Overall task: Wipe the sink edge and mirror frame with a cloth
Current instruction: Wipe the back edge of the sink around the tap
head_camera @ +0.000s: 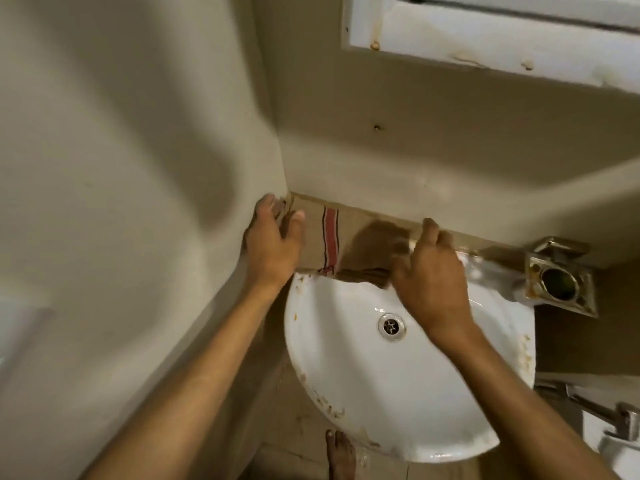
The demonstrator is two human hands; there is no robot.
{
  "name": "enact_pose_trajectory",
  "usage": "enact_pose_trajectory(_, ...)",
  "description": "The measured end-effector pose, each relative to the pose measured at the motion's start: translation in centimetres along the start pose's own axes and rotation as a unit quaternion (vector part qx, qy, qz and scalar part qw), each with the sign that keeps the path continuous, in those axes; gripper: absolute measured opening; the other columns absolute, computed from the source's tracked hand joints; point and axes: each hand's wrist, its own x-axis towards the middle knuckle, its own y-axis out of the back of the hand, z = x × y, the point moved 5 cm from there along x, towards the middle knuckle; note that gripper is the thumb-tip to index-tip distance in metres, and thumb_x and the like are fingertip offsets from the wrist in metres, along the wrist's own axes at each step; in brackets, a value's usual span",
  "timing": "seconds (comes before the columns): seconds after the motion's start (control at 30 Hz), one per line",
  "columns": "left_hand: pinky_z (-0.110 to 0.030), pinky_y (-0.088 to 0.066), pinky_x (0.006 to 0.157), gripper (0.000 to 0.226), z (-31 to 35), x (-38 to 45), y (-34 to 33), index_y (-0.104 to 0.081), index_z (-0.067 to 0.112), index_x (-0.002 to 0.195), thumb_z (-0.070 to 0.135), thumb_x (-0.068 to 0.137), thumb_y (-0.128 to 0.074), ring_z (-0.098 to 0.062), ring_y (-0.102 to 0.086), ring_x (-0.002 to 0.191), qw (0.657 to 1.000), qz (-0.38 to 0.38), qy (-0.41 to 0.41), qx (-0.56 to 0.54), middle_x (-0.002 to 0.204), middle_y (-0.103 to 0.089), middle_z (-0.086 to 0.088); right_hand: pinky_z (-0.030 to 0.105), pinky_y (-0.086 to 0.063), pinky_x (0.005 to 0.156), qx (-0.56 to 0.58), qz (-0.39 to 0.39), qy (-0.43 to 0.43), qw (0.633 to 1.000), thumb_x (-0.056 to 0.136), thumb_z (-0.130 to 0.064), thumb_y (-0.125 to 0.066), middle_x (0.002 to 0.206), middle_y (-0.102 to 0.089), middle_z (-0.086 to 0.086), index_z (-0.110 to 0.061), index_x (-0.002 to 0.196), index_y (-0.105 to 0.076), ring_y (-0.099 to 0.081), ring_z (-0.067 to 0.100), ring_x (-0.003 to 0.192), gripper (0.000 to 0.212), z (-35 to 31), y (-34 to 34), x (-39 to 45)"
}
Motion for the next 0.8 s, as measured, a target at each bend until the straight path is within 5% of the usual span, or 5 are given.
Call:
enact_pose_trajectory(0.07, -0.041, -0.028, 0.129, 0.073, 0.3, -0.3, -2.0, -0.029, 0.012, 0.164, 0.043, 0.106, -0.06, -0.026, -0.033, 0.157, 0.994, -0.015, -0.046, 0.1, 0.169, -0.036, -0.011, 0.043, -0.053, 0.067, -0.073, 0.0, 0.064, 0.995, 0.09, -0.012, -0.07, 0.138, -0.053, 0.019, -0.005, 0.148, -0.043, -0.054, 0.043, 0.128, 0.065, -0.3, -2.6, -1.3)
enact_pose_trajectory(0.13, -0.046, -0.025, 0.131, 0.07, 0.1, -1.3, -4.2, -0.03, 0.012, 0.165, 0.042, 0.107, -0.056, -0.028, -0.026, 0.16, 0.972, -0.048, -0.12, 0.196, 0.171, -0.031, -0.012, 0.049, -0.059, 0.09, -0.086, -0.058, 0.102, 0.989, 0.091, -0.022, -0.073, 0.158, -0.039, 0.019, -0.006, 0.159, -0.03, -0.036, 0.042, 0.149, 0.082, 0.2, -5.8, -2.1)
enact_pose_trajectory(0.27, -0.047, -0.028, 0.129, 0.062, -2.0, -1.3, -7.7, -0.039, 0.009, 0.161, 0.039, 0.109, -0.053, -0.032, -0.035, 0.156, 0.943, -0.083, -0.191, 0.258, 0.166, -0.04, -0.015, 0.054, -0.021, 0.13, -0.118, -0.084, 0.152, 0.978, 0.085, -0.021, -0.076, 0.176, -0.004, 0.022, -0.004, 0.167, -0.009, 0.002, 0.044, 0.162, 0.107, 0.6, -9.8, 0.1)
enact_pose_trajectory(0.47, -0.05, -0.025, 0.131, 0.071, -4.5, 2.0, -11.3, -0.019, 0.025, 0.168, 0.055, 0.108, -0.042, -0.027, -0.012, 0.164, 0.947, -0.127, -0.114, 0.271, 0.177, -0.016, -0.006, 0.057, 0.003, 0.13, -0.21, -0.155, 0.168, 0.95, 0.095, -0.023, -0.065, 0.174, 0.018, 0.022, -0.008, 0.166, 0.014, 0.017, 0.046, 0.16, 0.107, 0.7, -13.8, 3.7)
enact_pose_trajectory(0.8, -0.053, -0.026, 0.129, 0.067, -6.2, 2.0, -14.9, -0.008, 0.033, 0.169, 0.061, 0.109, -0.019, -0.035, -0.005, 0.164, 0.861, -0.201, -0.102, 0.456, 0.178, -0.008, -0.009, 0.064, -0.004, 0.127, -0.216, -0.169, 0.178, 0.945, 0.105, -0.015, -0.046, 0.17, 0.021, 0.031, -0.004, 0.165, 0.015, 0.014, 0.058, 0.155, 0.085, 2.6, -17.1, 4.5)
